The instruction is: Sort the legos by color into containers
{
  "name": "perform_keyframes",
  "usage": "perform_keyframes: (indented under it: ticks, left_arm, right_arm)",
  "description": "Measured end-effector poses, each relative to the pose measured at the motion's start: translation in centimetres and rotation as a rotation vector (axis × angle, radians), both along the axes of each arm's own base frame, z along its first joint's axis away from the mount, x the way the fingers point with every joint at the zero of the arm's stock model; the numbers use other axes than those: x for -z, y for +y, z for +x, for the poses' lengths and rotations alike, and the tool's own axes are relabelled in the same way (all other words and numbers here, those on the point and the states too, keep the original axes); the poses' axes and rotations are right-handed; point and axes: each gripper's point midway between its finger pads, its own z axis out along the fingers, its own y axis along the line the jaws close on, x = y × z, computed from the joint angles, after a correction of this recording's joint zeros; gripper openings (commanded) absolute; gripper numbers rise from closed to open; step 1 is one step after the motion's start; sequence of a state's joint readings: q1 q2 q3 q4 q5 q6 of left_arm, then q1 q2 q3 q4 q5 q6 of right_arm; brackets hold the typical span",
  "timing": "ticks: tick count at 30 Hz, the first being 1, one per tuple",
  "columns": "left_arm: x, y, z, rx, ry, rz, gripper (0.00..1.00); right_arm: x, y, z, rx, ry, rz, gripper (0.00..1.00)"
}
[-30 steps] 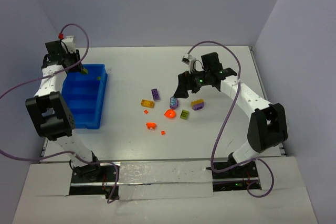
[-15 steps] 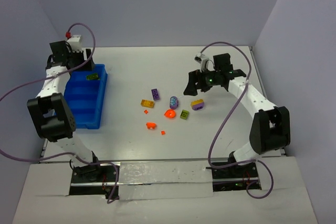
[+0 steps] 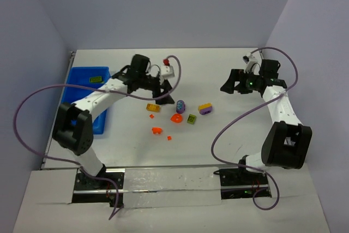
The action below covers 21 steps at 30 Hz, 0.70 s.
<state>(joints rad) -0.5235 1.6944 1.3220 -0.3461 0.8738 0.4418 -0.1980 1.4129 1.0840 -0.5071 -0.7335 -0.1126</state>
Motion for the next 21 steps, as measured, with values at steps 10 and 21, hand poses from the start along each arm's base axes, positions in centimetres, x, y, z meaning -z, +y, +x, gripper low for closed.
perform_keyframes:
  ticks: [10, 21]
  left_arm:
    - [8.3, -5.9, -3.3, 0.285, 0.08, 0.087, 0.8]
    - [12.2, -10.4, -4.7, -0.055, 0.126, 0.353, 0.78]
  right_arm:
    - [-0.4, -1.6, 0.0, 0.042, -0.008, 0.024, 1.0]
    - [0.0, -2.1, -0.2, 0.056, 0.003, 0.03, 1.0]
